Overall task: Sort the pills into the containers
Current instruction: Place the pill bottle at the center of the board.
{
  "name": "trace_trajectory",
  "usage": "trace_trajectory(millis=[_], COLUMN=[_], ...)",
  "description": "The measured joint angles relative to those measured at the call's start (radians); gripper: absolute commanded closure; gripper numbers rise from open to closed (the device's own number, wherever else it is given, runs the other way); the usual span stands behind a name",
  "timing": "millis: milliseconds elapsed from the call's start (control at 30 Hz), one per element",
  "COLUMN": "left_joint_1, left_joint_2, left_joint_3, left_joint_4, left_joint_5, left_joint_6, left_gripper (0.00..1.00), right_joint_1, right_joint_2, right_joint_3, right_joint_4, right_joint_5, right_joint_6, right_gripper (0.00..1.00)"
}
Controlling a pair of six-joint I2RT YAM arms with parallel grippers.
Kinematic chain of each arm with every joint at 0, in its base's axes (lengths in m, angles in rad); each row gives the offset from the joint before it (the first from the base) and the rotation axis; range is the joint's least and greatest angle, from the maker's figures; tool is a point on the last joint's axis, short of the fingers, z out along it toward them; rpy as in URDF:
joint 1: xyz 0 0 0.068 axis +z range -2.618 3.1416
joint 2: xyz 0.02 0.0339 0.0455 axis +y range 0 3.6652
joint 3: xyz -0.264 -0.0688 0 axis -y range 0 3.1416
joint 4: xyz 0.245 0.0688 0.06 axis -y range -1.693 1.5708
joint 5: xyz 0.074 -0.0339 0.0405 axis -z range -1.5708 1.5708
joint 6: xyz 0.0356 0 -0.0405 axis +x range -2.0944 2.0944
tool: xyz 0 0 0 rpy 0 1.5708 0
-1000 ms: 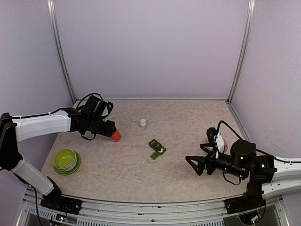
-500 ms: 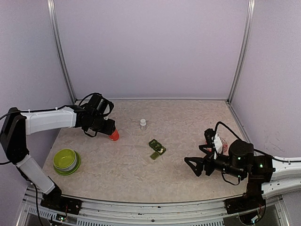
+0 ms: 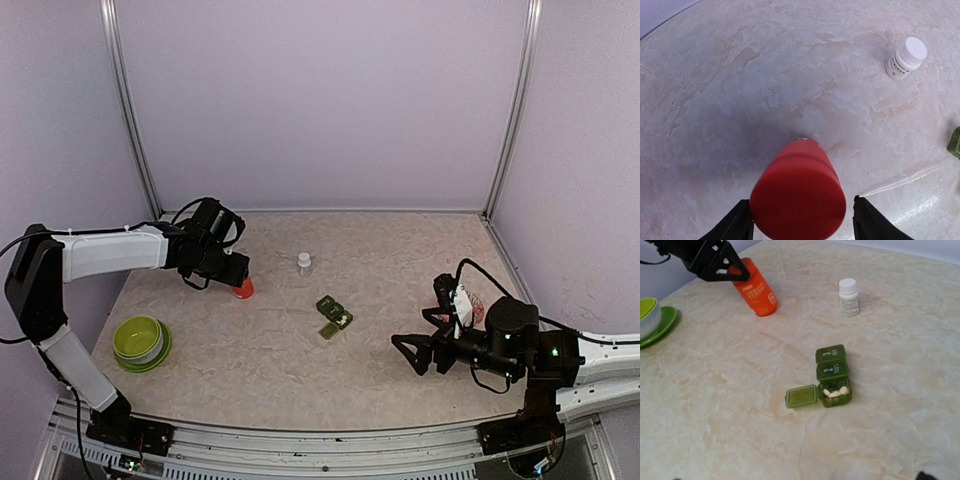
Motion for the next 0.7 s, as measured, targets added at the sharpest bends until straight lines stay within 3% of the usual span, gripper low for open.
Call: trace_trajectory(millis=[300,533,700], left_joint_1=[0.0,-0.019,-0.114], left_joint_2=[-0.002,-0.104,-0.249], left_joint_3=[0.0,-0.027,-0.097], left_joint_4=[0.001,0.048,0.122], left_joint_5=[-0.031,-0.043,-0.032], left_joint_6=[0.0,-0.005,-0.018], left_gripper=[0.02,0.01,0.01], right_joint_1=[0.0,0.0,0.0], right_joint_2=[0.0,0.01,0.041], right_joint_3=[0.0,0.0,0.0], right_joint_4=[0.001,0.009,0.029], right_joint_5=[0.0,0.0,0.001], right_joint_6=[0.0,0.0,0.0], right_gripper=[0.0,0.0,0.0])
